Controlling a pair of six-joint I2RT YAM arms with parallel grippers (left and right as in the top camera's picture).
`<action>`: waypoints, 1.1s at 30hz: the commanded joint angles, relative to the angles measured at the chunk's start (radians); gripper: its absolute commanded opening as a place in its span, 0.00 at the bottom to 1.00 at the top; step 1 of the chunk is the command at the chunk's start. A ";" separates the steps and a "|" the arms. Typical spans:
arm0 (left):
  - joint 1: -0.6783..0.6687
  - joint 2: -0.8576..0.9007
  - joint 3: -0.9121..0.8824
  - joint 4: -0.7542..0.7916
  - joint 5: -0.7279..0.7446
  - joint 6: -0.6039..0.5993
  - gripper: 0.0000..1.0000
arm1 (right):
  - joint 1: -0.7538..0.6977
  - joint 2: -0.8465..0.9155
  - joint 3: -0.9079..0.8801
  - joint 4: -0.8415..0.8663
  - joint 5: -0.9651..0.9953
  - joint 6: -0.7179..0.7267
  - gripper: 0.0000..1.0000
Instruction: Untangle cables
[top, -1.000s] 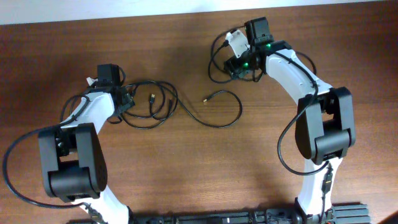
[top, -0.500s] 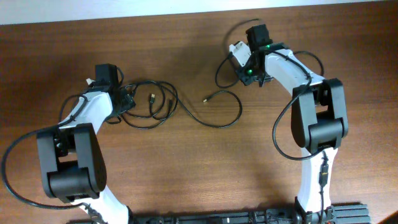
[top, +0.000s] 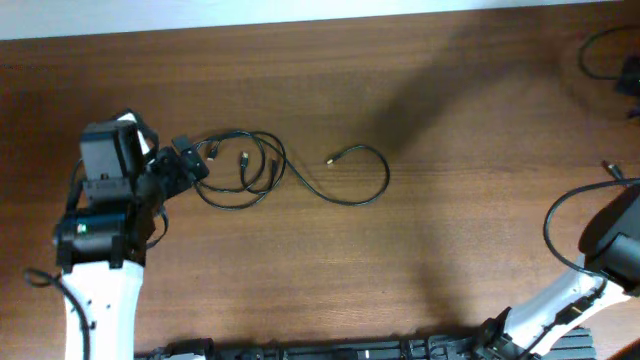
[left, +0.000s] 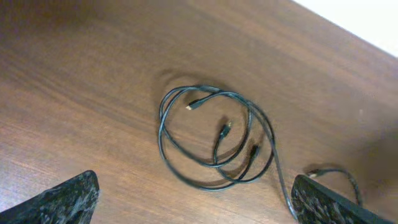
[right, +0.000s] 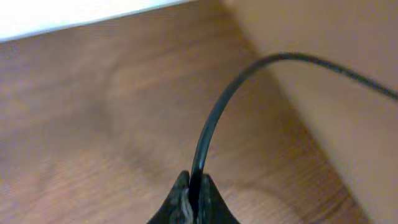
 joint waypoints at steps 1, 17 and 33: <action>-0.003 -0.045 0.001 0.001 0.052 -0.023 0.99 | 0.012 0.046 0.011 0.229 -0.318 -0.017 0.04; -0.003 -0.044 0.001 0.001 0.073 -0.052 0.99 | 0.060 0.497 0.232 0.331 -0.163 0.098 0.83; -0.003 -0.044 0.000 -0.026 0.069 -0.052 0.99 | 0.060 0.202 0.232 -0.561 0.196 0.334 0.99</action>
